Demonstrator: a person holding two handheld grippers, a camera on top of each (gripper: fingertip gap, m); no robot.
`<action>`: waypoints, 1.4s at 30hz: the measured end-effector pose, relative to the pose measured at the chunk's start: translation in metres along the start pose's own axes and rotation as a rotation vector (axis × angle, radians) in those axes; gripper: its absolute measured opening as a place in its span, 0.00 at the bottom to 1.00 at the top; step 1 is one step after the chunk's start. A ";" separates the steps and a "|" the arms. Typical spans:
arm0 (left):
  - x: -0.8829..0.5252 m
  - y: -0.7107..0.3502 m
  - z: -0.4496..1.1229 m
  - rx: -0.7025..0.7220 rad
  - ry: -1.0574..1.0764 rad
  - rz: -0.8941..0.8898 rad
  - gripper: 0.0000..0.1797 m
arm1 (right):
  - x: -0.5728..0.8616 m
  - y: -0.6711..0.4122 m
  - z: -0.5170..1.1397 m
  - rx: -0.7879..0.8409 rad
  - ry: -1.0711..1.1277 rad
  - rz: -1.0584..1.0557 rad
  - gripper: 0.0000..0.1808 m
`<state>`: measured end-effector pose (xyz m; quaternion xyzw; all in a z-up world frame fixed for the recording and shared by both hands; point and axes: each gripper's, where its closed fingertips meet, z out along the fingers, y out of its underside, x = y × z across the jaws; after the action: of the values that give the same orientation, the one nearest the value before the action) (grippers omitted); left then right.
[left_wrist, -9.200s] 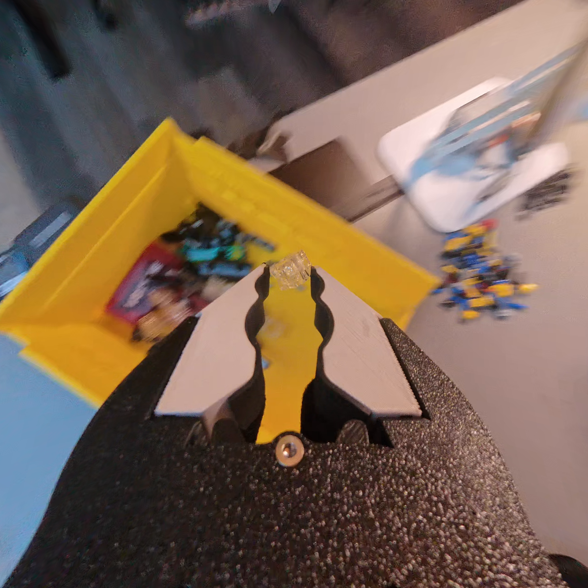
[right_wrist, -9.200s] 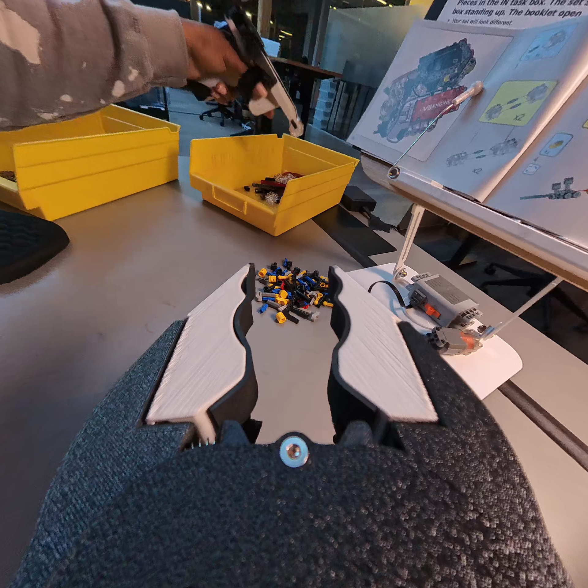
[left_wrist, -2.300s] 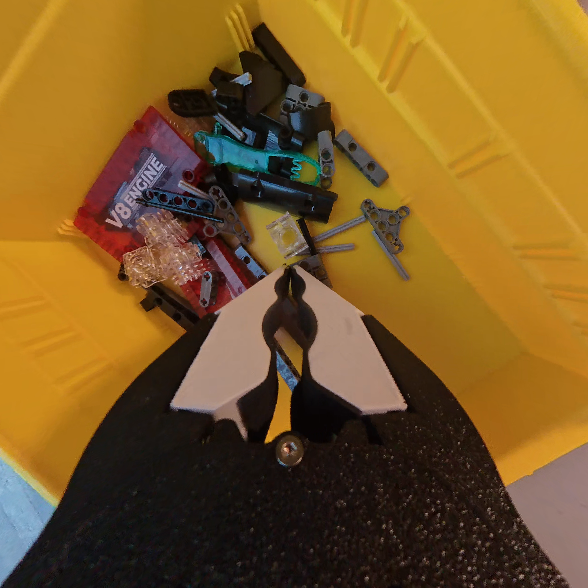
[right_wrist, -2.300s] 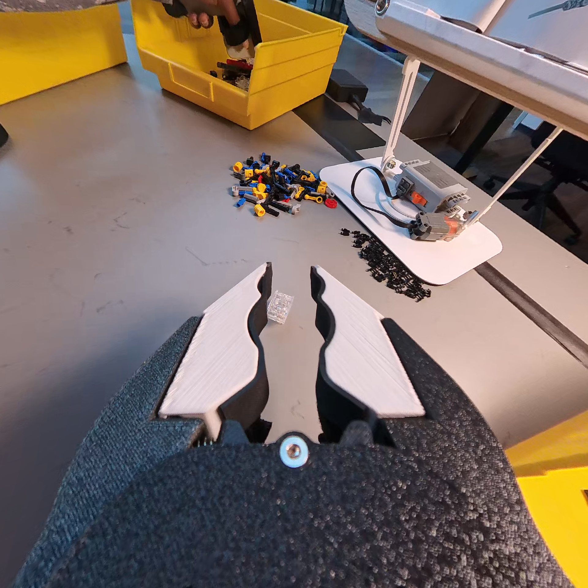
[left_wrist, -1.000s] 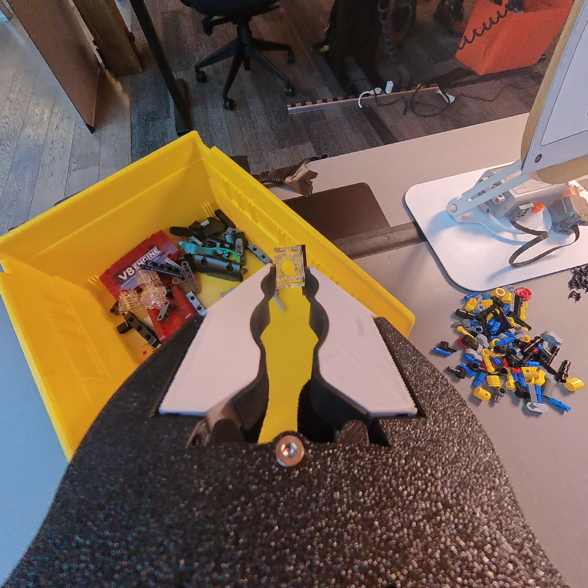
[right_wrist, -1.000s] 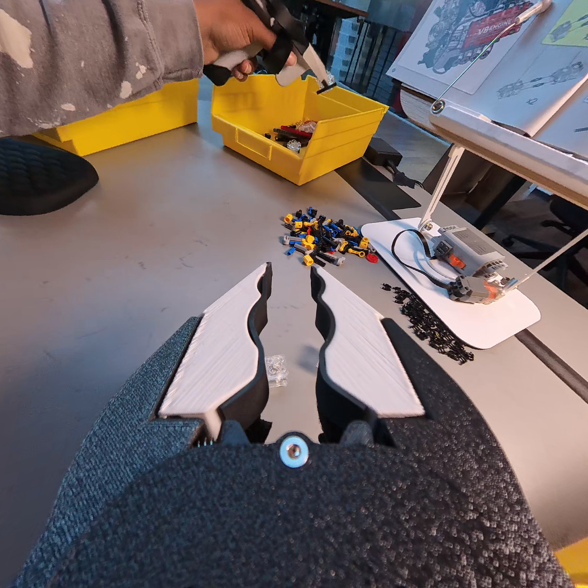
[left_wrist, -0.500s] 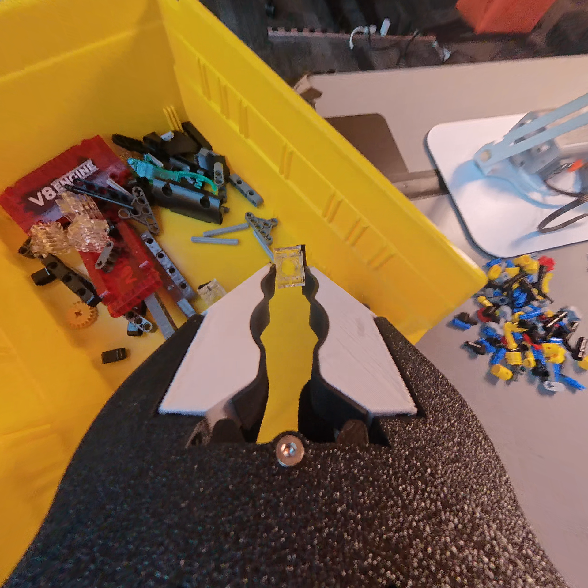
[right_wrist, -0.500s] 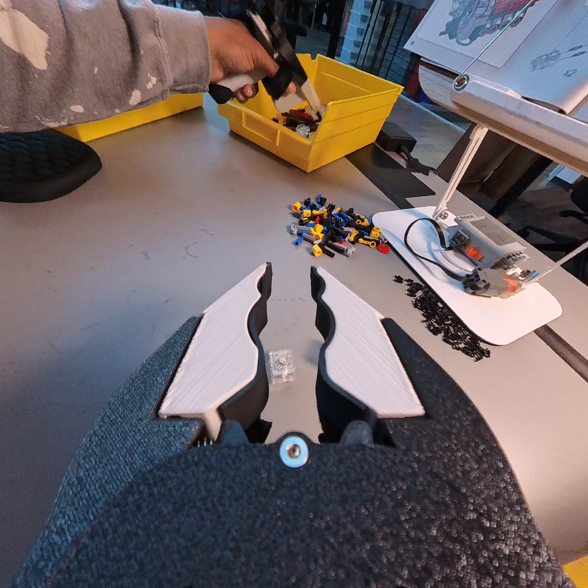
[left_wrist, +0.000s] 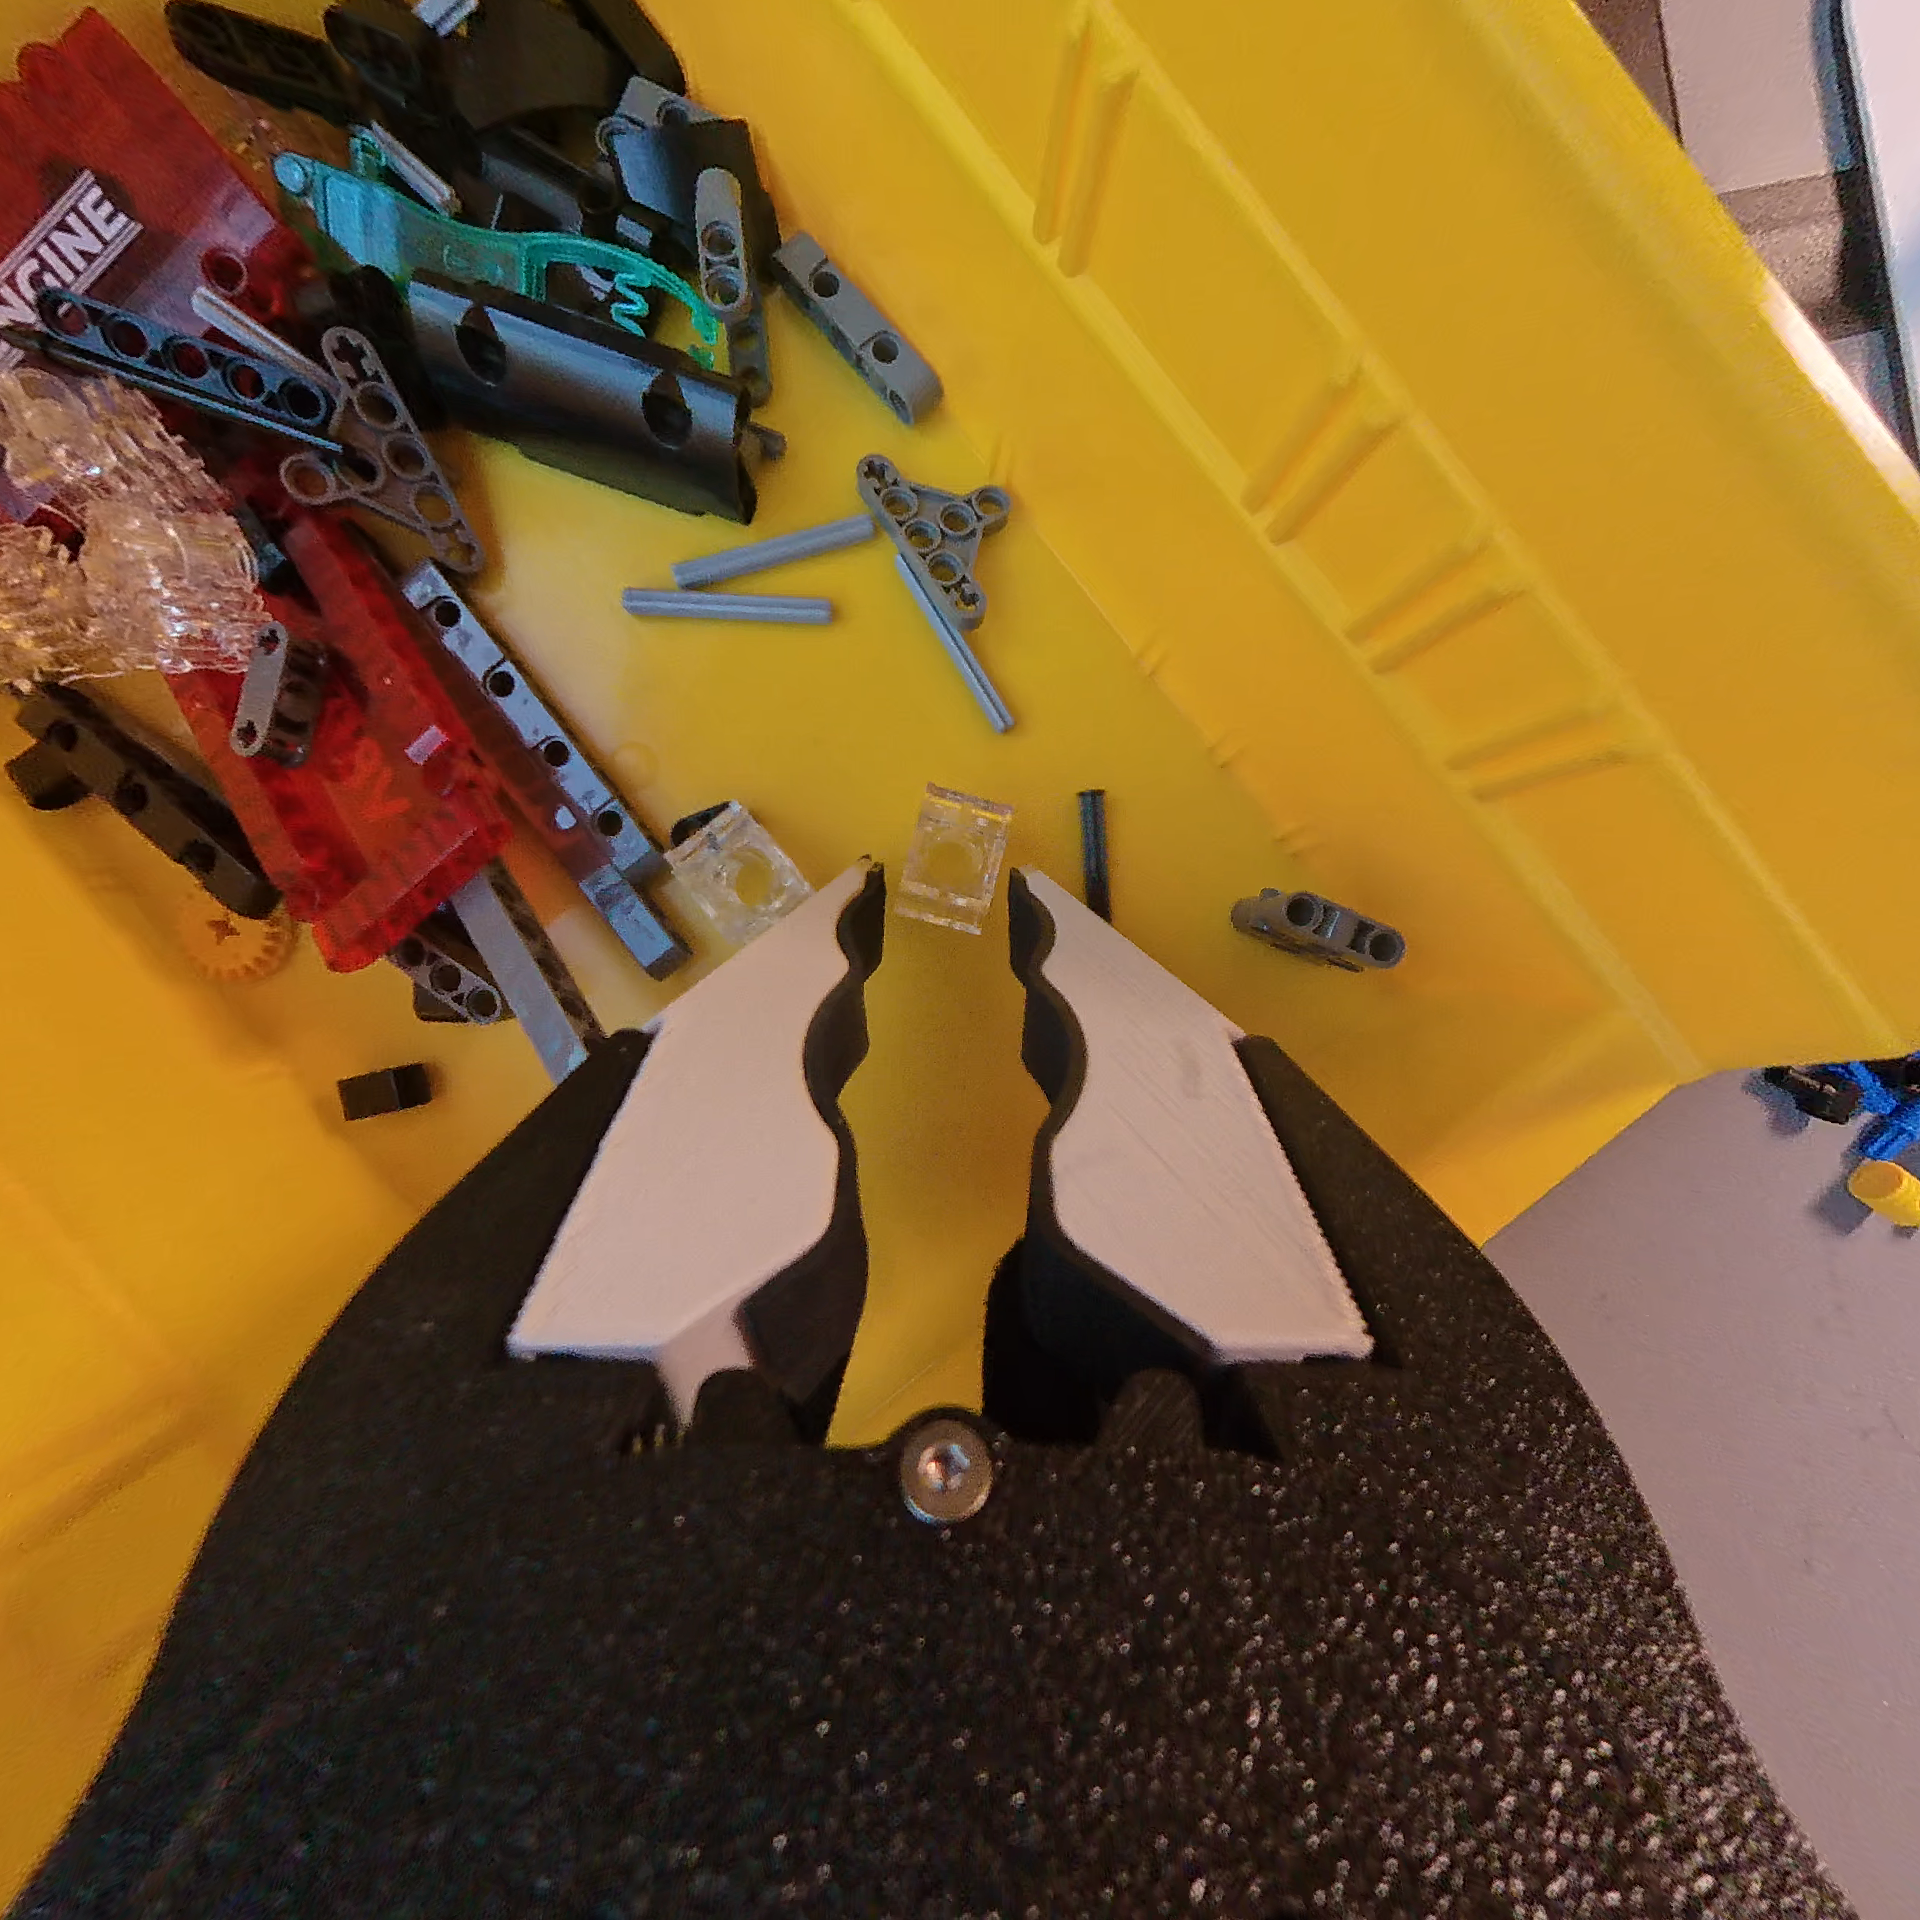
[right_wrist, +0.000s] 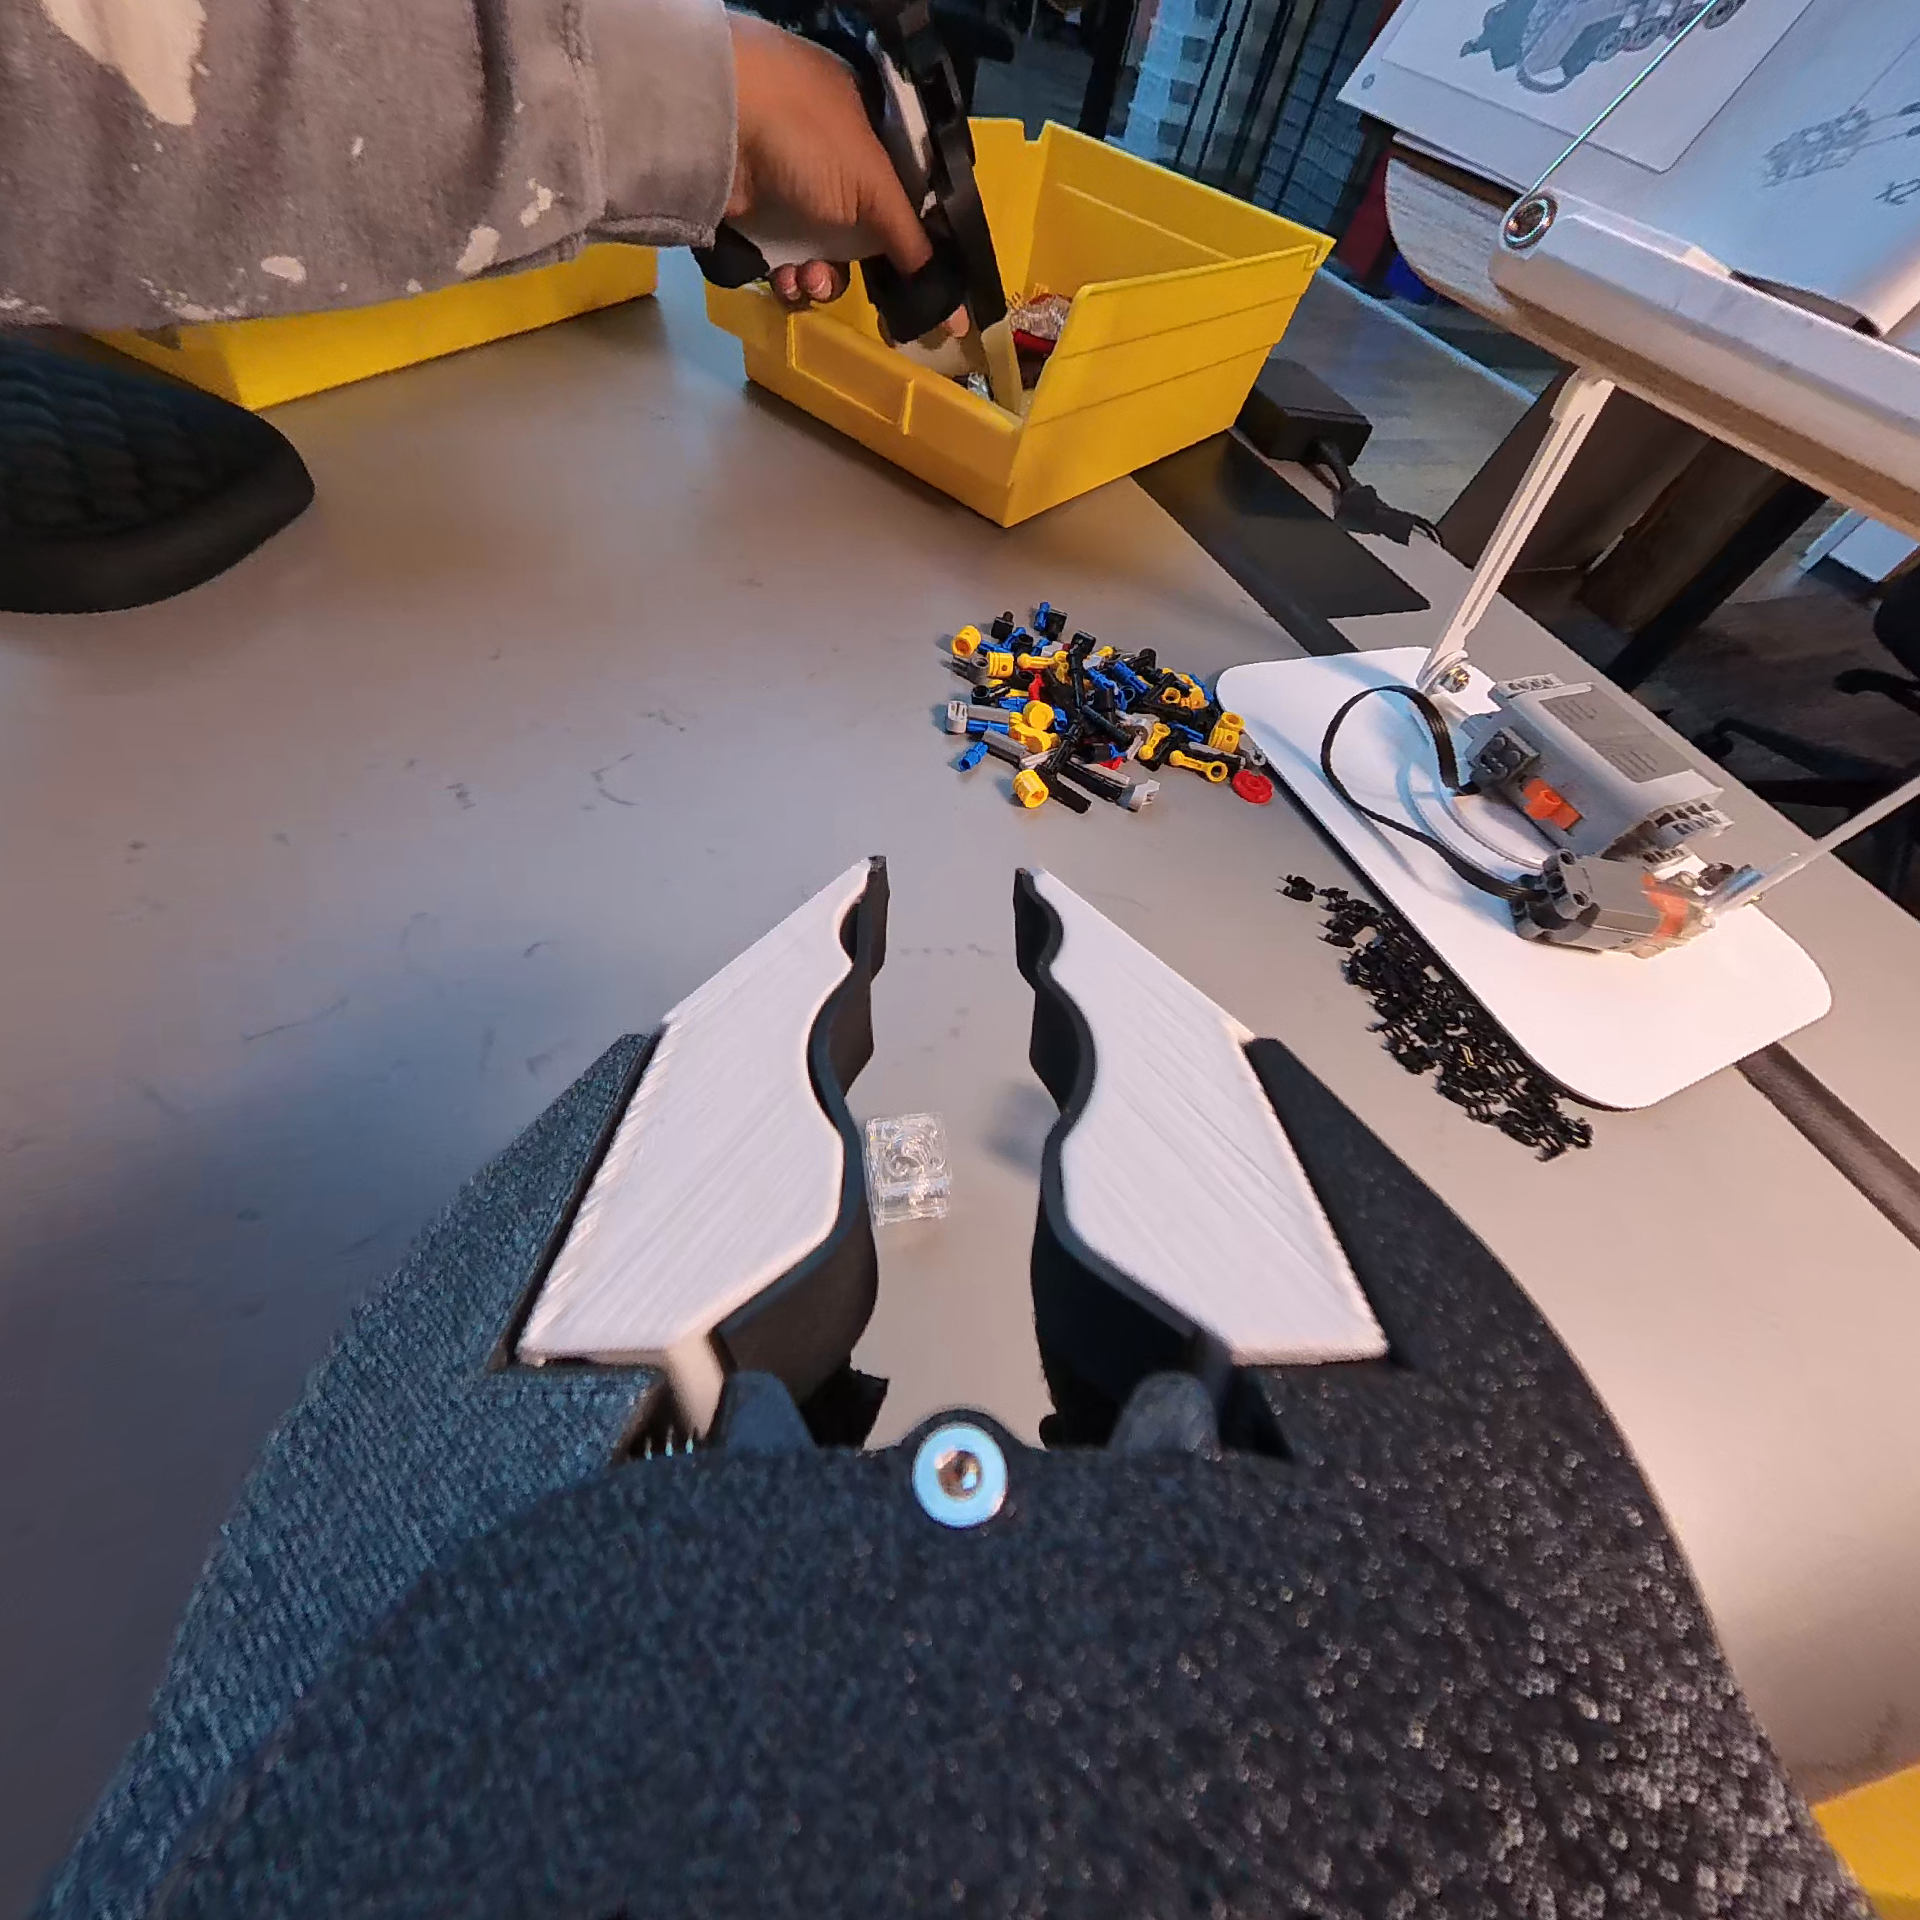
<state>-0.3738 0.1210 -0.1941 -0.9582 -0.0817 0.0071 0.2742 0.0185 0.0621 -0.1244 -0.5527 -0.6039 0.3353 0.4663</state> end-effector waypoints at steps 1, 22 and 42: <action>-0.001 -0.001 0.000 0.000 -0.002 0.000 0.12 | 0.000 0.000 0.000 -0.001 0.001 -0.002 0.13; 0.343 0.067 -0.188 0.390 1.362 0.336 0.08 | -0.019 -0.048 -0.010 0.180 0.127 -0.318 0.29; 0.249 0.003 -0.116 0.568 0.599 0.292 0.11 | 0.035 0.052 -0.025 -0.380 0.132 -0.243 0.09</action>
<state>-0.1213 0.0972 -0.0896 -0.8061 0.1427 -0.2101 0.5345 0.0616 0.1020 -0.1575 -0.5744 -0.6866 0.1202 0.4292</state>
